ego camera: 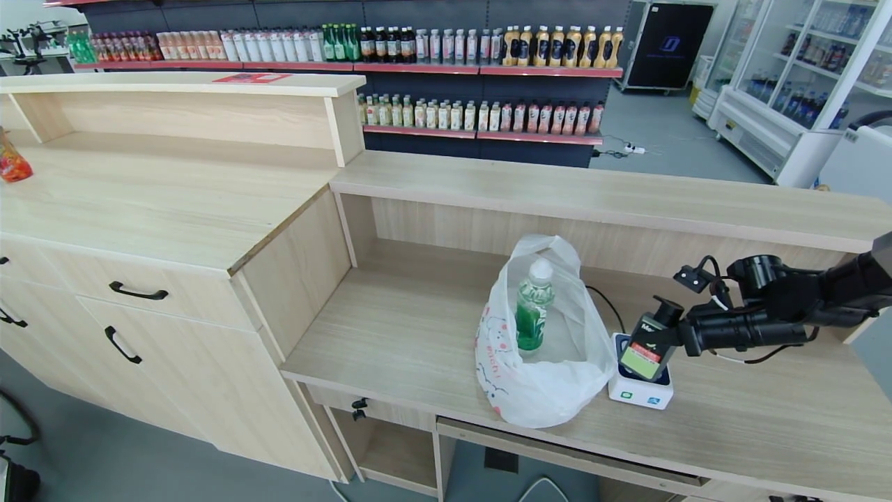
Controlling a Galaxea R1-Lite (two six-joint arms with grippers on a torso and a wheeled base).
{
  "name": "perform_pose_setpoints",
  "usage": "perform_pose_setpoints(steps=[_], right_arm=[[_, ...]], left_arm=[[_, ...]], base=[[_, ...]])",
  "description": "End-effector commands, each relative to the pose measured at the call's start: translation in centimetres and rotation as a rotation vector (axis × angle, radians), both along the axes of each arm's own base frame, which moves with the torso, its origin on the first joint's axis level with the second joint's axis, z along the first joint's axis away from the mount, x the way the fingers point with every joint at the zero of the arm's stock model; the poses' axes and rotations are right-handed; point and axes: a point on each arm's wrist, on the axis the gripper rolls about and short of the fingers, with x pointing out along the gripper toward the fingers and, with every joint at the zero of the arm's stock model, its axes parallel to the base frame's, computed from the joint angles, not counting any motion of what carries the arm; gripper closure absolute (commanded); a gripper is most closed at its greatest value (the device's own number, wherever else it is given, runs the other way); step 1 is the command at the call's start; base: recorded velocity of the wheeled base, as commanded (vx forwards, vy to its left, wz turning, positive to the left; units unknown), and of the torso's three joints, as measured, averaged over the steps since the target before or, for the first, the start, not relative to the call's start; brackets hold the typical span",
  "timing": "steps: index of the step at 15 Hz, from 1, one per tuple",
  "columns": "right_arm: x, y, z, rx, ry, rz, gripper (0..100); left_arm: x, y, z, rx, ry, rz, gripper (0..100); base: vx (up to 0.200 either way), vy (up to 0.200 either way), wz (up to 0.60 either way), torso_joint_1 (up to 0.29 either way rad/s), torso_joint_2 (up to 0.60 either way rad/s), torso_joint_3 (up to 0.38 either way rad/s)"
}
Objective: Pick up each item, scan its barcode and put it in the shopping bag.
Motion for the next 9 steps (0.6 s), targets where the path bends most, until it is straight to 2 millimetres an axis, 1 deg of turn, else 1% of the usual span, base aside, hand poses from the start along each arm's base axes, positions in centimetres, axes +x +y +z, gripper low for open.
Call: perform_pose_setpoints(steps=[1, 2, 3, 5, 6, 7, 8, 9], right_arm=[[-0.1, 0.0, 0.1, 0.002, 0.001, -0.001, 100], [-0.2, -0.1, 0.2, 0.002, -0.003, -0.001, 100], [-0.7, 0.1, 1.2, 0.000, -0.027, 0.002, 100], [-2.4, 0.6, 4.6, 0.002, -0.114, 0.009, 100], [-5.0, 0.8, 8.8, -0.023, -0.221, -0.013, 100], [-7.0, 0.2, 11.1, -0.065, -0.266, -0.065, 100], [-8.7, -0.1, 12.4, -0.122, -0.277, -0.144, 100], [-10.4, 0.0, 13.6, -0.223, -0.274, -0.266, 100]], left_arm=[[0.0, 0.0, 0.0, 0.000, -0.001, 0.000, 0], [0.0, 0.0, 0.0, -0.001, 0.000, 0.000, 0], [0.0, 0.0, 0.0, -0.001, -0.001, 0.000, 0], [0.0, 0.0, 0.0, -0.001, -0.001, 0.000, 0], [0.0, 0.0, 0.0, -0.001, -0.001, 0.000, 0], [0.0, 0.0, 0.0, -0.001, -0.001, 0.000, 0], [0.0, 0.0, 0.0, -0.001, -0.001, 0.000, 0], [0.0, 0.0, 0.0, -0.001, -0.001, 0.000, 0]], base=[[0.000, 0.000, 0.00, 0.000, 0.00, 0.000], [0.000, 0.000, 0.00, 0.000, 0.00, 0.000], [0.000, 0.000, 0.00, 0.000, 0.00, 0.000], [0.000, 0.000, 0.00, 0.000, 0.00, 0.000], [0.000, 0.000, 0.00, 0.000, 0.00, 0.000], [0.000, 0.000, 0.00, 0.000, 0.00, 0.000], [0.000, 0.000, 0.00, 0.000, 0.00, 0.000], [0.000, 0.000, 0.00, 0.000, 0.00, 0.000]])
